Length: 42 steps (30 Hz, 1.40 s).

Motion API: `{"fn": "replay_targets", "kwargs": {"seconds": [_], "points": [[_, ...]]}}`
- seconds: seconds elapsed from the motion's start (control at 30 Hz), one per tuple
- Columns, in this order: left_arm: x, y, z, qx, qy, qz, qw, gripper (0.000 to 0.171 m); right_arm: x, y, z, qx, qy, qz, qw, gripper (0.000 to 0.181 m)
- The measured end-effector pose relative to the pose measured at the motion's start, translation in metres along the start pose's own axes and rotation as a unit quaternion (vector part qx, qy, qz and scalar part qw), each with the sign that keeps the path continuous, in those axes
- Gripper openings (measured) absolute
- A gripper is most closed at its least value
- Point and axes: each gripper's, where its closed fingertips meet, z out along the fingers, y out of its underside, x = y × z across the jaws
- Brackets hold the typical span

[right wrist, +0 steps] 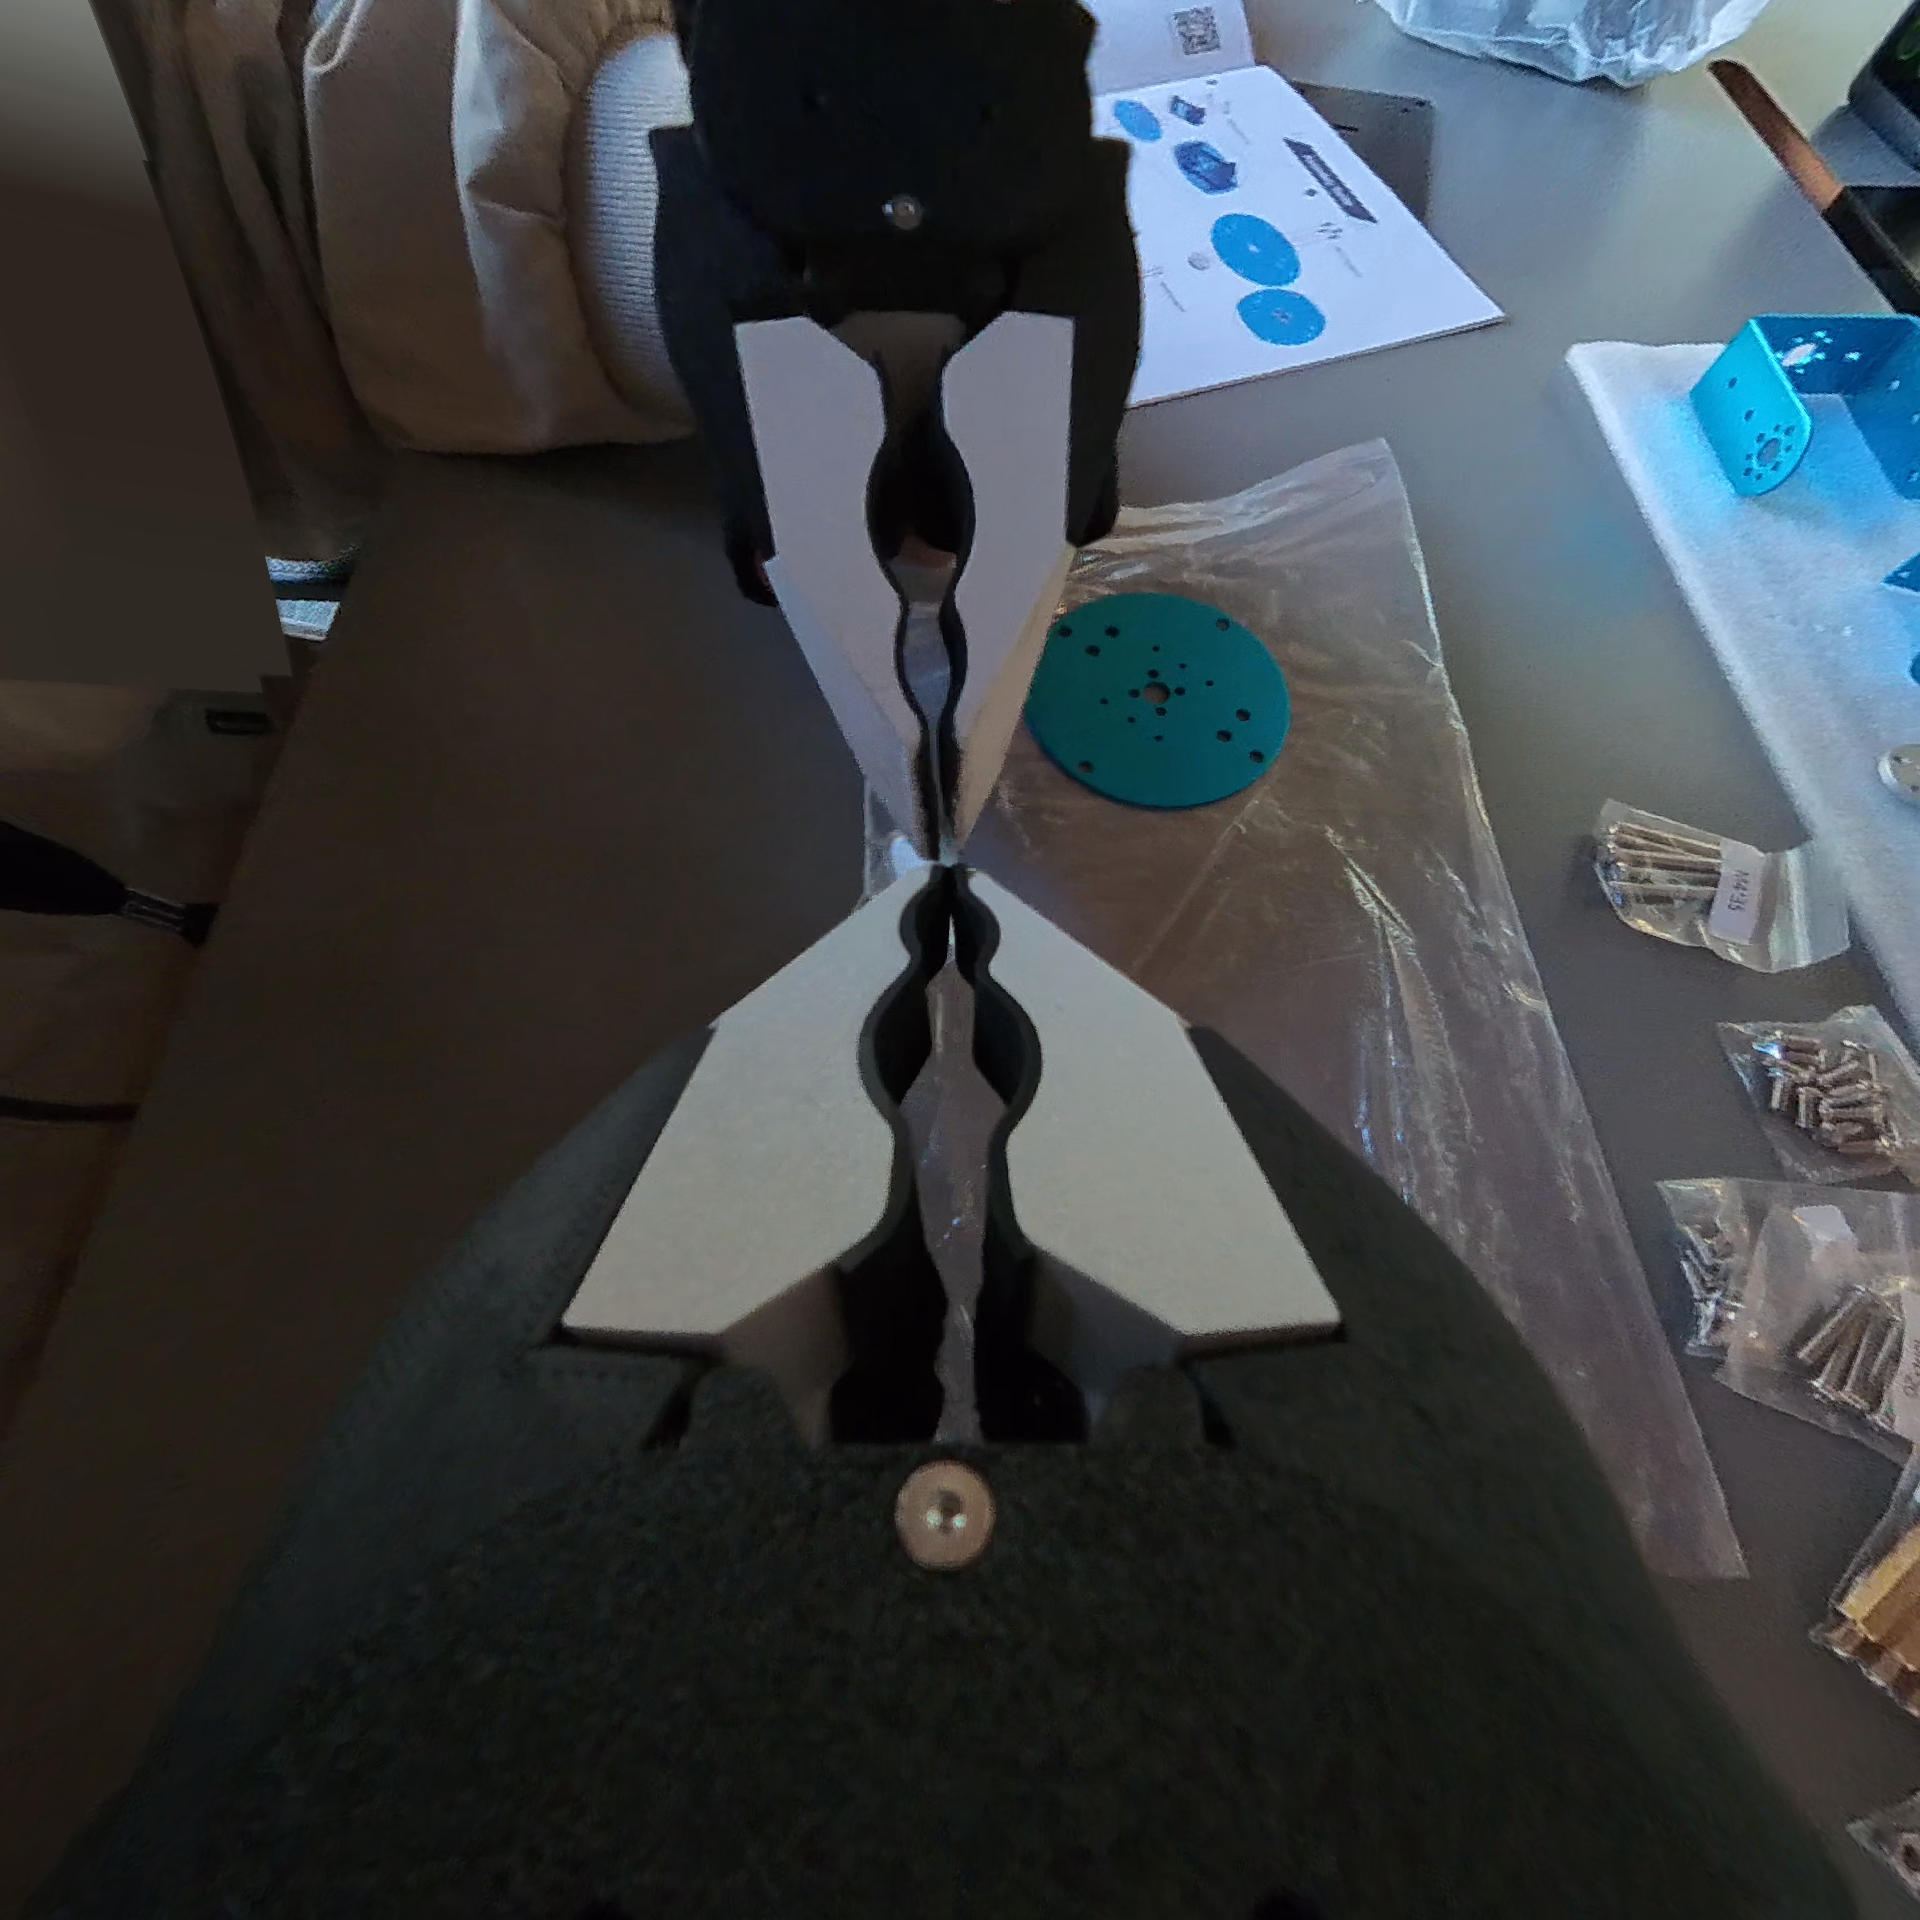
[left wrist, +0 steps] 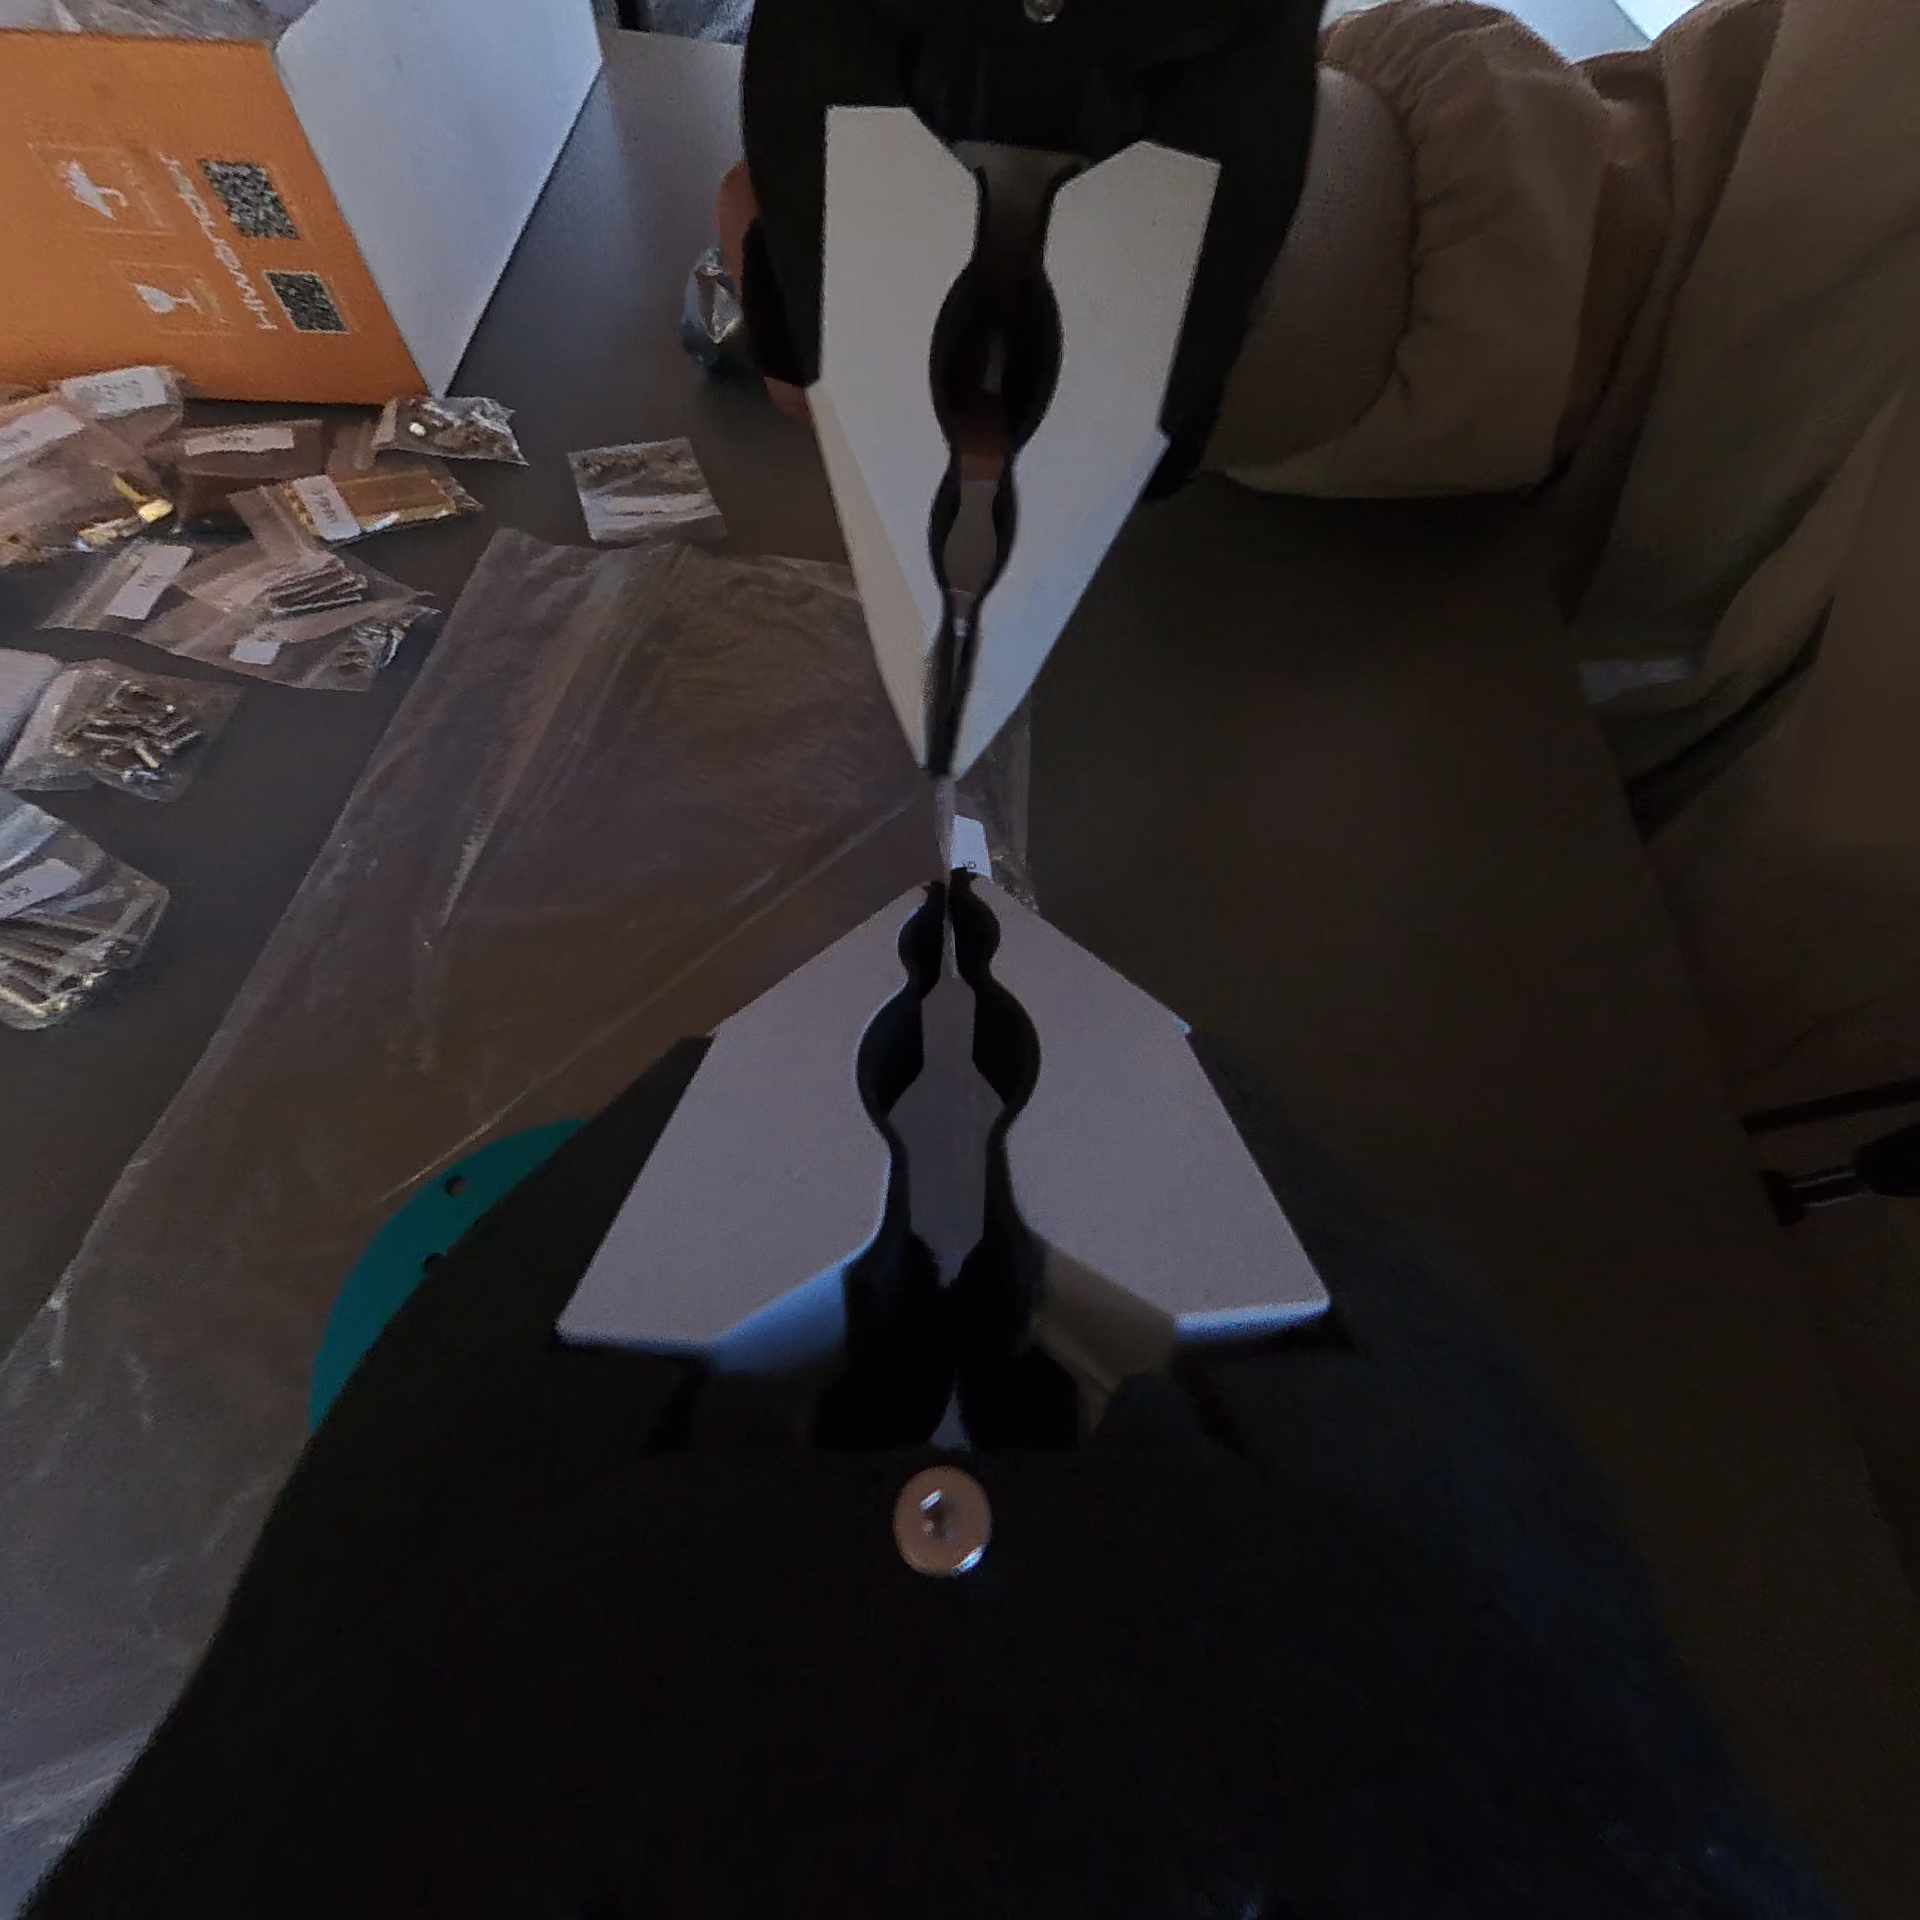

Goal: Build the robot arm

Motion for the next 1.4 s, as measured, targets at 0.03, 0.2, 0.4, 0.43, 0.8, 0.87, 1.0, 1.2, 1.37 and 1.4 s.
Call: {"fn": "replay_targets", "kwargs": {"seconds": [0.03,0.2,0.4,0.43,0.8,0.87,1.0,1.2,1.37,1.4], "points": [[0.001,-0.002,0.000,0.006,0.003,0.003,1.000,0.001,0.002,-0.001,-0.001,0.006,0.003,0.007,1.000,0.000],[-0.002,-0.016,-0.007,0.053,-0.002,0.000,0.999,0.001,0.000,-0.008,-0.005,0.060,-0.065,0.078,0.993,0.020],[0.000,-0.021,-0.011,0.068,0.007,-0.002,0.998,0.001,-0.001,-0.015,-0.009,0.115,-0.100,0.106,0.983,0.000],[0.002,-0.022,-0.010,0.069,0.010,-0.001,0.998,0.001,0.000,-0.016,-0.010,0.119,-0.097,0.104,0.983,0.000],[0.003,-0.024,-0.010,0.077,0.010,-0.009,0.997,0.001,0.002,-0.019,-0.012,0.126,-0.088,0.100,0.983,0.000],[0.003,-0.024,-0.009,0.075,0.015,-0.023,0.997,0.001,0.003,-0.017,-0.012,0.121,-0.083,0.093,0.985,0.000],[0.002,-0.025,-0.012,0.080,0.026,-0.042,0.996,0.001,0.003,-0.017,-0.013,0.120,-0.085,0.093,0.985,0.000],[-0.003,-0.029,-0.015,0.092,0.002,-0.023,0.995,0.000,0.007,-0.018,-0.018,0.130,-0.086,0.102,0.982,0.000],[-0.005,-0.031,-0.017,0.102,-0.008,-0.007,0.995,0.000,0.007,-0.019,-0.018,0.136,-0.093,0.106,0.981,0.000],[-0.005,-0.030,-0.017,0.102,-0.007,-0.003,0.995,0.000,0.007,-0.020,-0.017,0.136,-0.091,0.105,0.981,0.000]]}}
